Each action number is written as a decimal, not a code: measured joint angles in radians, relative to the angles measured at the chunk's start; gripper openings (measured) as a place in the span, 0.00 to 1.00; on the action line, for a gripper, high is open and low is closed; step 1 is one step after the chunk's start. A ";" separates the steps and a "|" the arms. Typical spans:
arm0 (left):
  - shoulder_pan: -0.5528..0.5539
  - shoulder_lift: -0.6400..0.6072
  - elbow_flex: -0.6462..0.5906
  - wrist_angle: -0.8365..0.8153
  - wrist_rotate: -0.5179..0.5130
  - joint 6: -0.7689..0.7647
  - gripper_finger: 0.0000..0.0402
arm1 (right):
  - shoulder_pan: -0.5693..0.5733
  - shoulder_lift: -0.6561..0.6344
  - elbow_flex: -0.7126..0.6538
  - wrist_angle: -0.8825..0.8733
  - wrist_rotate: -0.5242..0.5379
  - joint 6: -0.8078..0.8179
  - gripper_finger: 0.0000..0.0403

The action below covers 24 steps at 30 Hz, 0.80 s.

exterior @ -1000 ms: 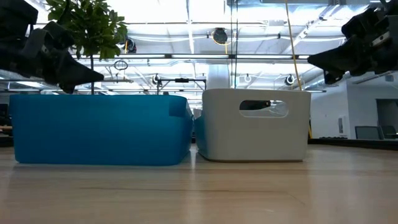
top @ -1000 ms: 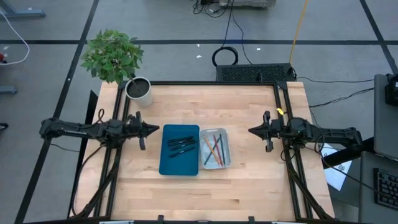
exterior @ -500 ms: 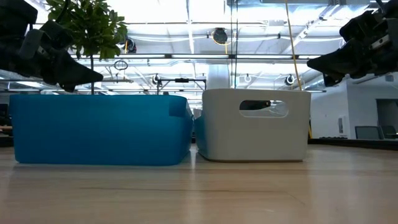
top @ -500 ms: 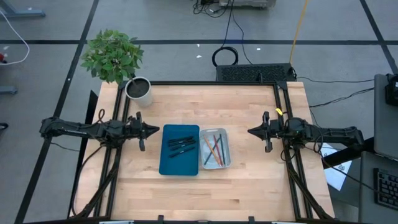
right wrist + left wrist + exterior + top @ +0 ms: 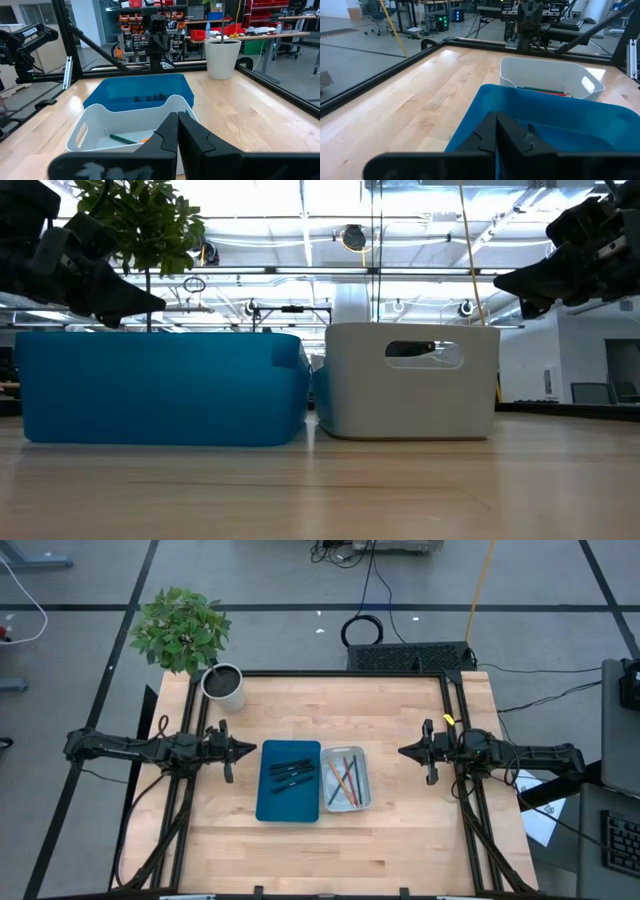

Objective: Sort pens & pencils
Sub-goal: Return to Home Position

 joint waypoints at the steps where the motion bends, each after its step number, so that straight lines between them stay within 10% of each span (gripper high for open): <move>1: 0.000 0.000 0.000 0.000 0.000 -0.001 0.02 | 0.000 0.000 0.000 0.000 0.000 0.000 0.00; 24: 0.000 0.000 0.000 -0.001 0.000 -0.003 0.10 | 0.000 0.000 0.000 0.002 0.000 0.000 0.00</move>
